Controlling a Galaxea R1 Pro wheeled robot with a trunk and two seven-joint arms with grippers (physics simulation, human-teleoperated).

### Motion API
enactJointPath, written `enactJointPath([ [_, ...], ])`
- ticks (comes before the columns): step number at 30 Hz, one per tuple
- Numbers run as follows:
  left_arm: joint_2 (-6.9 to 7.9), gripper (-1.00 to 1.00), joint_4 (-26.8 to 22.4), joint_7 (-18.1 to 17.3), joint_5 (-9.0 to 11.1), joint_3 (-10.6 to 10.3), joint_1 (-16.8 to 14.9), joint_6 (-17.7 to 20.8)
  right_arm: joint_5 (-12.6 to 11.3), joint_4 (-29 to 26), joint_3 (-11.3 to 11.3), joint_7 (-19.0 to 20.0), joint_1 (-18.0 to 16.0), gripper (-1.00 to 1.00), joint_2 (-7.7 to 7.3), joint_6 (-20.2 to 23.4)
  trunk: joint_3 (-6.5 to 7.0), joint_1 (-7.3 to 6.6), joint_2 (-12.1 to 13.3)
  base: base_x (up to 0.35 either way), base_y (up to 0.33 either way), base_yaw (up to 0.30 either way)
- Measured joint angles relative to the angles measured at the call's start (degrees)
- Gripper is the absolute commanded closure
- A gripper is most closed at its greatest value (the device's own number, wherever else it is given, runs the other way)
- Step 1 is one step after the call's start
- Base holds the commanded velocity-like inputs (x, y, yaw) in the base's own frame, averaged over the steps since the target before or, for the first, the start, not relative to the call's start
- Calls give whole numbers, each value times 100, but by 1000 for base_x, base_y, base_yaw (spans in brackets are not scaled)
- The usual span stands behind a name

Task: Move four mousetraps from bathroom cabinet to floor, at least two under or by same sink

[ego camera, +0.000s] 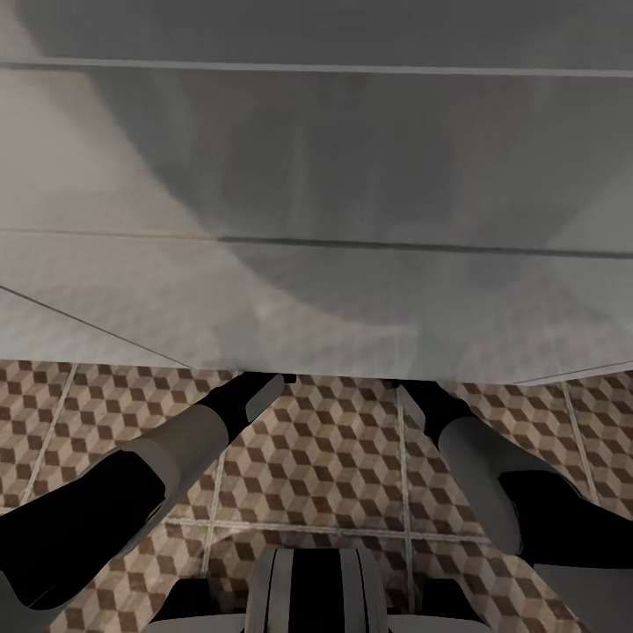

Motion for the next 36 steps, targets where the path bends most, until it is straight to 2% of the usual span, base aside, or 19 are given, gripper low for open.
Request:
enactJointPath([
  [36, 0, 100, -1, 0, -3, 3, 1, 0, -18, 53, 0, -9, -15, 100, 0, 60, 0, 0, 0, 0, 0, 0],
])
